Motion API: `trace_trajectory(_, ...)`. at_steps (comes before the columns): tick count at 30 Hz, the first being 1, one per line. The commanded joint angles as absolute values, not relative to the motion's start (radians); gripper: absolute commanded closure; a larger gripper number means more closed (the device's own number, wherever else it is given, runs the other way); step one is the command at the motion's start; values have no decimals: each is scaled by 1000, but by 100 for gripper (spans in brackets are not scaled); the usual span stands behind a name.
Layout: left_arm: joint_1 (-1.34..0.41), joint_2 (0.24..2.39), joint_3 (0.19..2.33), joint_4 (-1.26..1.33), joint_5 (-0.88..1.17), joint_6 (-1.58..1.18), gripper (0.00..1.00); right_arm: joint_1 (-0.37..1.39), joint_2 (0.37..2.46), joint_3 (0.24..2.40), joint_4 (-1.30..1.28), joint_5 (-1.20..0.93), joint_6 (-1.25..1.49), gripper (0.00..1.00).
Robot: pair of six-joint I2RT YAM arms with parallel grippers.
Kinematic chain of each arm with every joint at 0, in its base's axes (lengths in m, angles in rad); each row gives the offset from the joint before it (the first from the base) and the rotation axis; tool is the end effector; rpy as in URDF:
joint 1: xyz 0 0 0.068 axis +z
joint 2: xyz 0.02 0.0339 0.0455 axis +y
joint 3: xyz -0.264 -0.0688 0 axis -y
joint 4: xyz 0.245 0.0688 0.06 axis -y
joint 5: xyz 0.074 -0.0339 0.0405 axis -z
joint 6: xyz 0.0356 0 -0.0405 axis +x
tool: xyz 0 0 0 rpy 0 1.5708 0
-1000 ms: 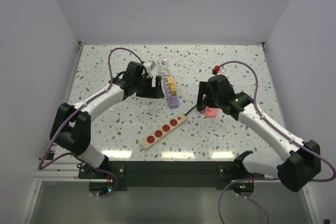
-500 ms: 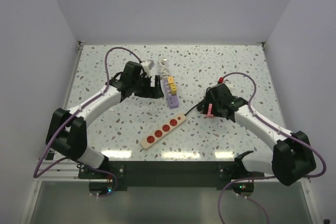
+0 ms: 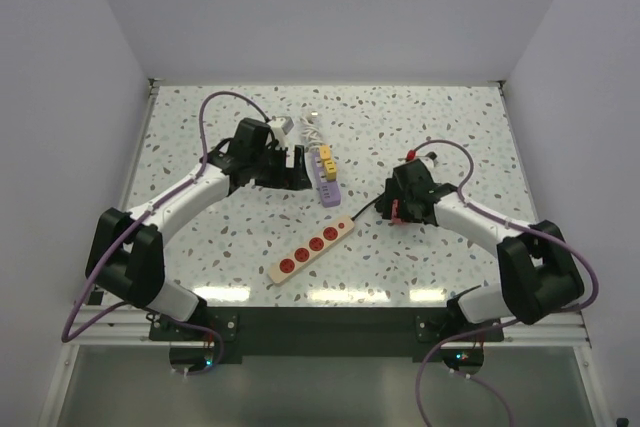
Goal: Insert the plug
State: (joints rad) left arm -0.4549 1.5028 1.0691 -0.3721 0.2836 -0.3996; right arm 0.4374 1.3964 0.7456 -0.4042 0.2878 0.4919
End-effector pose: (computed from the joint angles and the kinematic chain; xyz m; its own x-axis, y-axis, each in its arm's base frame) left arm 0.2871 -0.1515 0.2503 -0.8288 -0.0104 -0.5594 0.2968 0.8394 -0.4554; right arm 0.2387 0.1005 0.1787 -0.8265 0.1135 -0.5514 0.1260 0.9919 0.0153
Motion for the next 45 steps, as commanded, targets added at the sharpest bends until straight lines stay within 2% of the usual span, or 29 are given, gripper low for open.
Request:
trace_trajectory(1, -462, 1477, 1108, -390, 301, -385, 8, 434, 1436, 747, -339, 264, 480, 9)
trace_trajectory(11, -462, 1476, 1123, -402, 298, -388, 8, 433, 1537, 775, -322, 285, 479, 14)
trace_trajectory(14, -462, 1474, 1129, -402, 296, -393, 8, 433, 1560, 772, -322, 298, 489, 23)
trace_trajectory(18, -462, 1477, 1149, -410, 299, -393, 9, 433, 1546, 772, -336, 304, 499, 42)
trace_trajectory(19, -462, 1477, 1154, -411, 301, -394, 9, 433, 1533, 773, -339, 301, 496, 52)
trace_trajectory(21, -462, 1480, 1175, -422, 314, -402, 10, 433, 1514, 781, -363, 293, 489, 63)
trace_trajectory(22, -462, 1479, 1184, -425, 322, -406, 9, 434, 1500, 784, -373, 282, 485, 73)
trace_trajectory(24, -462, 1480, 1215, -431, 356, -420, 10, 436, 1435, 785, -393, 265, 466, 81)
trace_trajectory(25, -462, 1480, 1233, -431, 373, -426, 10, 439, 1405, 784, -397, 252, 462, 88)
trace_trajectory(28, -462, 1483, 1267, -422, 439, -457, 10, 442, 1289, 798, -446, 232, 443, 97)
trace_trajectory(35, -463, 1496, 1313, -350, 592, -567, 10, 486, 1146, 902, -502, 176, 425, 100)
trace_trajectory(45, -514, 1535, 1338, -291, 654, -614, 17, 635, 1204, 1069, -399, 118, 456, 100)
